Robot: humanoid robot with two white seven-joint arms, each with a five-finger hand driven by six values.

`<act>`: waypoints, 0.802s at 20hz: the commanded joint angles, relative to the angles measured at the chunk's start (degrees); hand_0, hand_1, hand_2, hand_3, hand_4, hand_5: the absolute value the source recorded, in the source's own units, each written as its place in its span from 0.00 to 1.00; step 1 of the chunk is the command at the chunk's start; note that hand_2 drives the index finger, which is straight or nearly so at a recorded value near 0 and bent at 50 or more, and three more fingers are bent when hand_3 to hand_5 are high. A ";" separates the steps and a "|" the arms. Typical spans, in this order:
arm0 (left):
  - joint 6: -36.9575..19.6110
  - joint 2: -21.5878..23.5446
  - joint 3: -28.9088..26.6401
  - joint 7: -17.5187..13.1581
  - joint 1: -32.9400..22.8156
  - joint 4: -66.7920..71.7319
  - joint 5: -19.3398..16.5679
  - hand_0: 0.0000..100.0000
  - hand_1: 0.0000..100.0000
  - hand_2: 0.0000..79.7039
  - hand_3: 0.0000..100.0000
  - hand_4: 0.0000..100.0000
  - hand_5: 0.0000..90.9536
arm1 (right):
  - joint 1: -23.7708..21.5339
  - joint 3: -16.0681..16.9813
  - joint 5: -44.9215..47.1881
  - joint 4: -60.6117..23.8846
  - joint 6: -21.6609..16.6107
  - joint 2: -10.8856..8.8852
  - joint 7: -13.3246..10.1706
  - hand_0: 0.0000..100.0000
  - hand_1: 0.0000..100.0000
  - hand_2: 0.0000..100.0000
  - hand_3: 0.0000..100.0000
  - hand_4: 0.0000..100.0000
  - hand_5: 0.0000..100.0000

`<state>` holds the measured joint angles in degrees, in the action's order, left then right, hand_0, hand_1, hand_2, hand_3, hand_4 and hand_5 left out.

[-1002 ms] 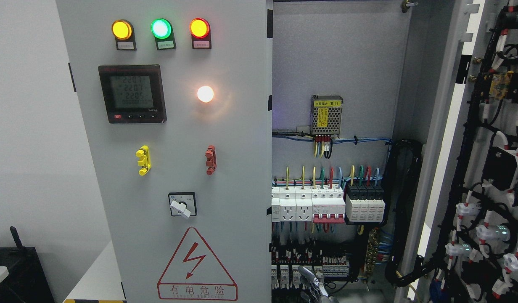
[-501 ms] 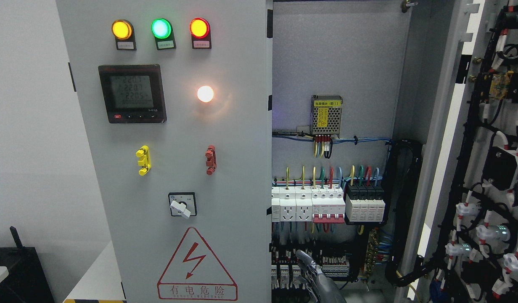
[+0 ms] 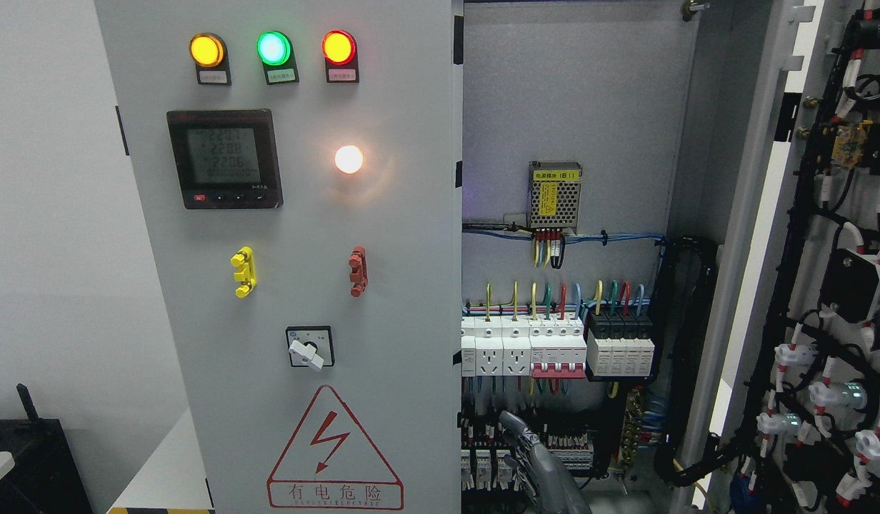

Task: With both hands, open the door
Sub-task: 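Raise the right hand toward the lower cabinet interior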

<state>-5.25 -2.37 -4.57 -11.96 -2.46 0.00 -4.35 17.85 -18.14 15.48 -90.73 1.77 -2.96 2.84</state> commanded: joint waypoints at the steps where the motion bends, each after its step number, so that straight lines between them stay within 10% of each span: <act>1: -0.02 0.00 0.00 0.01 0.00 0.44 -0.05 0.00 0.00 0.00 0.00 0.04 0.00 | 2.10 -0.49 1.40 3.98 0.51 -0.03 0.06 0.00 0.00 0.00 0.00 0.00 0.00; 16: -0.02 0.00 0.00 0.01 0.00 0.44 0.04 0.00 0.00 0.00 0.00 0.04 0.00 | 4.82 -0.49 1.49 4.16 2.80 0.76 0.06 0.00 0.00 0.00 0.00 0.00 0.00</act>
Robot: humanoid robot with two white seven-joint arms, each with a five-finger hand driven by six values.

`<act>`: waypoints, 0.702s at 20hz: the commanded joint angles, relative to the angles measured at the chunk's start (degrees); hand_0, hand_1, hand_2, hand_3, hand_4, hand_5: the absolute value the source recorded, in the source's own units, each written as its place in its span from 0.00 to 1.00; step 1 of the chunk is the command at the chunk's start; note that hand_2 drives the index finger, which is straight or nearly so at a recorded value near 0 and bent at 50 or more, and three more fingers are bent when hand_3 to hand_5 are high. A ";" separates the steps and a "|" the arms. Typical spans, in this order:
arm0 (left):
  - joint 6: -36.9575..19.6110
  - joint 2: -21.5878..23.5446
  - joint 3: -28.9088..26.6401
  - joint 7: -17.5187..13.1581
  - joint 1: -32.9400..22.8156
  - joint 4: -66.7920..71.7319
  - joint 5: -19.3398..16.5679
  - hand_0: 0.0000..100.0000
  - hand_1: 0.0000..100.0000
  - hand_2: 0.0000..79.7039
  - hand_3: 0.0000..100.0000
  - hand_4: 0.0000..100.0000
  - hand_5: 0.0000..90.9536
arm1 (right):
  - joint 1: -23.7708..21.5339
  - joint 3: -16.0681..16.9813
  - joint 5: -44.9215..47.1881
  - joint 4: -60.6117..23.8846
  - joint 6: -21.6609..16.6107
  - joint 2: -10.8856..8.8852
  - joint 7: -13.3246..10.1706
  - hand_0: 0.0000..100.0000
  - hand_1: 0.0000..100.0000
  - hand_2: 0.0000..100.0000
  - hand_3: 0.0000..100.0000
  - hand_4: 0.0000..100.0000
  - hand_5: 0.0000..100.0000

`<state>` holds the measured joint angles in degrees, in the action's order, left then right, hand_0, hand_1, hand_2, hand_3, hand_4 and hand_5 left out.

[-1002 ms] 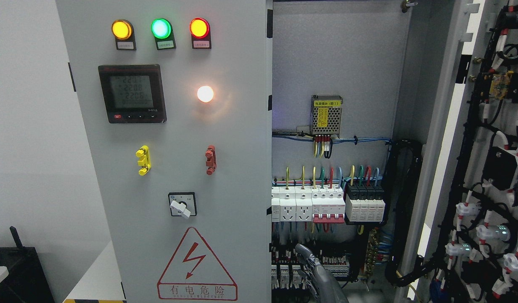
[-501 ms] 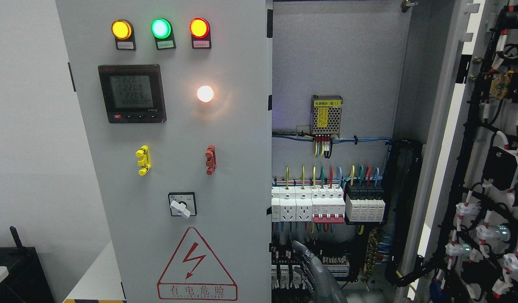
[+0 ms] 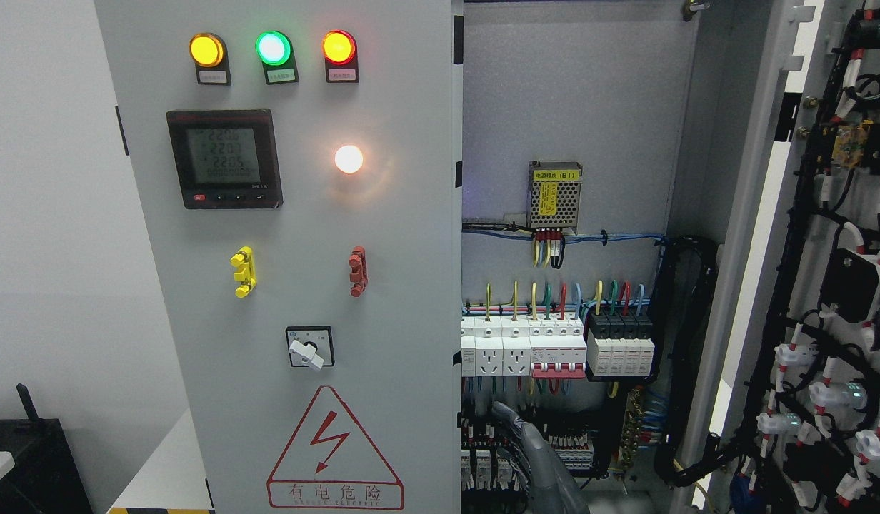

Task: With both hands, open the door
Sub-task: 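Raise the right hand toward the lower cabinet interior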

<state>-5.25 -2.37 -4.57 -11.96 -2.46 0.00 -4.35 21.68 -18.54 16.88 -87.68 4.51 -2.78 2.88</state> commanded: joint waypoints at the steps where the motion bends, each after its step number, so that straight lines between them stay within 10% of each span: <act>1: -0.02 0.00 0.00 0.01 0.00 0.44 0.05 0.00 0.00 0.00 0.00 0.04 0.00 | 1.17 -0.09 0.08 1.19 0.15 0.58 0.02 0.00 0.00 0.00 0.00 0.00 0.00; 14: -0.02 0.00 0.00 0.01 0.00 0.44 0.05 0.00 0.00 0.00 0.00 0.04 0.00 | 2.75 -1.06 3.42 3.04 0.59 0.85 0.29 0.00 0.00 0.00 0.00 0.00 0.00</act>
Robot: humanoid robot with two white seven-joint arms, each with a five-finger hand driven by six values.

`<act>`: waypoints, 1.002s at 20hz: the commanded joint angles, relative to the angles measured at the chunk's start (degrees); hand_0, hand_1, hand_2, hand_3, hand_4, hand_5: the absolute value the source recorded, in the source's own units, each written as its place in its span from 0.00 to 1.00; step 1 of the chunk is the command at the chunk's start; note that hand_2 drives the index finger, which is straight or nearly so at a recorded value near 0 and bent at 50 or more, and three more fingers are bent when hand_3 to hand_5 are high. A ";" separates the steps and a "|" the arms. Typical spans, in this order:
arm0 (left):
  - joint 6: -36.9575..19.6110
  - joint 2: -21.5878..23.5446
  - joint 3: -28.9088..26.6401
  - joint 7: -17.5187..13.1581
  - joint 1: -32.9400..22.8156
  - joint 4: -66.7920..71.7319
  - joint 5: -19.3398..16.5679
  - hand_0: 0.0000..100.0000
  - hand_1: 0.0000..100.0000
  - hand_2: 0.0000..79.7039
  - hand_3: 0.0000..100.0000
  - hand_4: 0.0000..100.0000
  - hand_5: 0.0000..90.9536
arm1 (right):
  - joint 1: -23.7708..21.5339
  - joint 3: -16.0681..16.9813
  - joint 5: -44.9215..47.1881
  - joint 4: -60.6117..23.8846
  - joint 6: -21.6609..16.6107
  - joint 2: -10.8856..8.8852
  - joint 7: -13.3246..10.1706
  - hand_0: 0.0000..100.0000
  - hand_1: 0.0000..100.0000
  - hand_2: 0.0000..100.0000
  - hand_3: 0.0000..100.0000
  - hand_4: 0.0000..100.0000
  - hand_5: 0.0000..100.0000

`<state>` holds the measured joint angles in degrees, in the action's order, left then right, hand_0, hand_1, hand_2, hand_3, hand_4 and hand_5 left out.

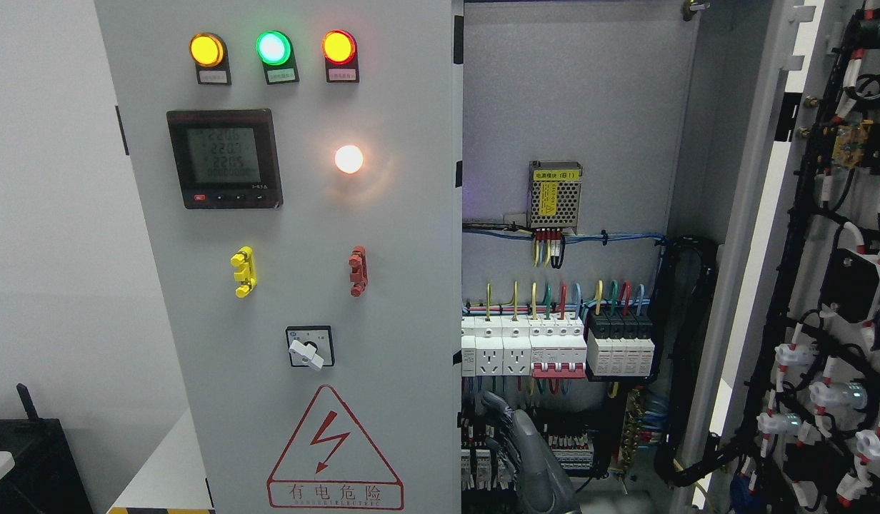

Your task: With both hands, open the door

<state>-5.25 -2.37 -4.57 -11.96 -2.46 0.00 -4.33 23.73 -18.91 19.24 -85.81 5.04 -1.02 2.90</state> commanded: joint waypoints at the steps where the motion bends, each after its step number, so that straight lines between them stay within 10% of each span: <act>1: -0.03 0.00 0.00 0.01 0.00 0.44 -0.06 0.00 0.00 0.00 0.00 0.04 0.00 | 1.05 -0.69 1.24 1.61 0.05 -0.91 0.27 0.00 0.00 0.00 0.00 0.00 0.00; 20: -0.03 0.00 0.00 0.01 0.00 0.44 0.02 0.00 0.00 0.00 0.00 0.04 0.00 | 2.81 -1.66 3.61 3.29 0.67 -1.62 0.62 0.00 0.00 0.00 0.00 0.00 0.00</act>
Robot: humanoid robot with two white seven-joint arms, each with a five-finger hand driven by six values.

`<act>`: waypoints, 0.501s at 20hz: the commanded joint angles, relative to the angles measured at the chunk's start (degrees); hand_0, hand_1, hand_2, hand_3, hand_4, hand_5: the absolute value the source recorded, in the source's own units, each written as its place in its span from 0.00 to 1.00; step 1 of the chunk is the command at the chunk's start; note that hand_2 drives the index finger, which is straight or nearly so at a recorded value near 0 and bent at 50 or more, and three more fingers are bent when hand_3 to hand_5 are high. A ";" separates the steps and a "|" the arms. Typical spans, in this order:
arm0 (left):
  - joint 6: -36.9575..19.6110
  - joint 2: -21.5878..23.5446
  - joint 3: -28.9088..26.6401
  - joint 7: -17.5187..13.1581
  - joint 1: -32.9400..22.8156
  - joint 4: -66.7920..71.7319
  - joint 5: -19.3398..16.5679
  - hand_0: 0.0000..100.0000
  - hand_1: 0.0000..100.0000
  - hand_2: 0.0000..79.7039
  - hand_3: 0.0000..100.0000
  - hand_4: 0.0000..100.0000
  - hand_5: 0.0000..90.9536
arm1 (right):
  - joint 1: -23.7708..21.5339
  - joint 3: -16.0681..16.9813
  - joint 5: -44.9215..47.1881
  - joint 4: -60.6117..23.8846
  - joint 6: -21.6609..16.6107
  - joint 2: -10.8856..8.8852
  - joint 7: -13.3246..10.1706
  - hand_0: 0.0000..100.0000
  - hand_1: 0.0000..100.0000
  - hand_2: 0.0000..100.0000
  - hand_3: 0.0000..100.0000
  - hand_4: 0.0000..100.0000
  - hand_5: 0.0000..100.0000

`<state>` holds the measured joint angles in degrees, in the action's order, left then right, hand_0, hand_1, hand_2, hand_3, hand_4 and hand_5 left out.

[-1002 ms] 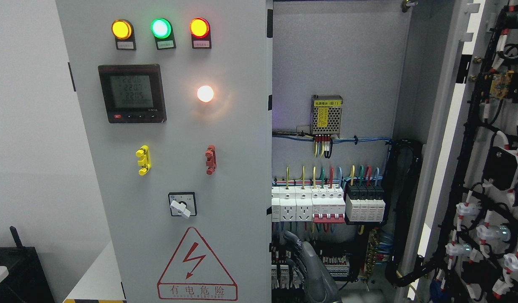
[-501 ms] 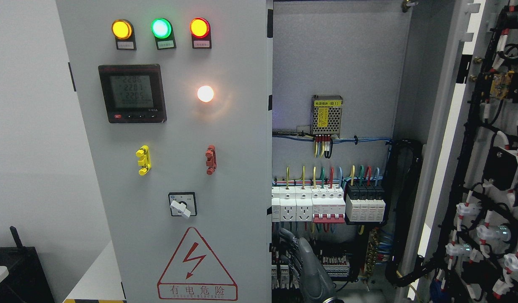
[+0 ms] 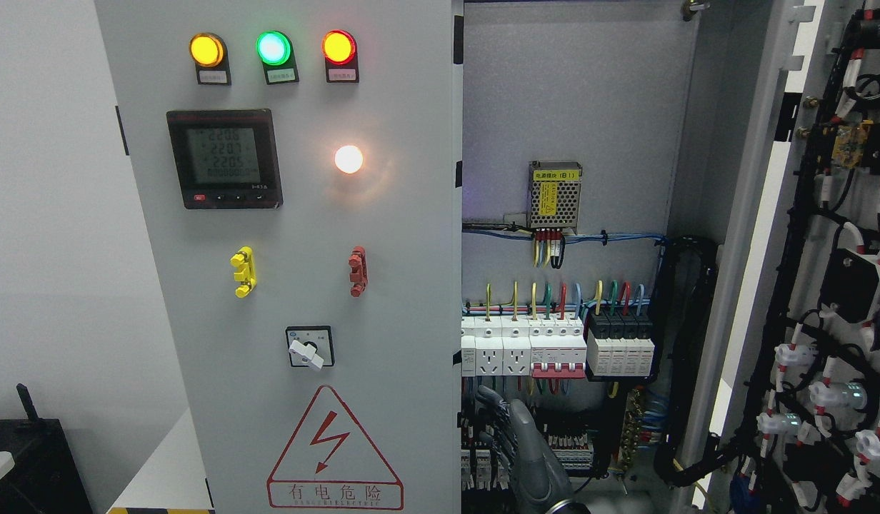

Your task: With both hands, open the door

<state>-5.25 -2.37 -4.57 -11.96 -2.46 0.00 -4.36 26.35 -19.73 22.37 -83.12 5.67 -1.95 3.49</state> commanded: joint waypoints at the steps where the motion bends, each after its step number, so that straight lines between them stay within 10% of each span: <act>1: -0.03 0.00 0.00 0.01 0.00 0.44 -0.04 0.00 0.00 0.00 0.00 0.04 0.00 | 0.20 -0.84 0.48 0.50 0.04 -0.69 0.12 0.00 0.00 0.00 0.00 0.00 0.00; 10: -0.03 0.00 0.00 0.01 0.00 0.44 0.05 0.00 0.00 0.00 0.00 0.04 0.00 | 0.20 -1.54 0.57 0.15 -0.05 -0.69 1.25 0.00 0.00 0.00 0.00 0.00 0.00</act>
<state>-5.25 -2.37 -4.57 -11.96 -2.46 0.00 -4.35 26.55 -20.33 22.83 -82.89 5.68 -2.35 3.78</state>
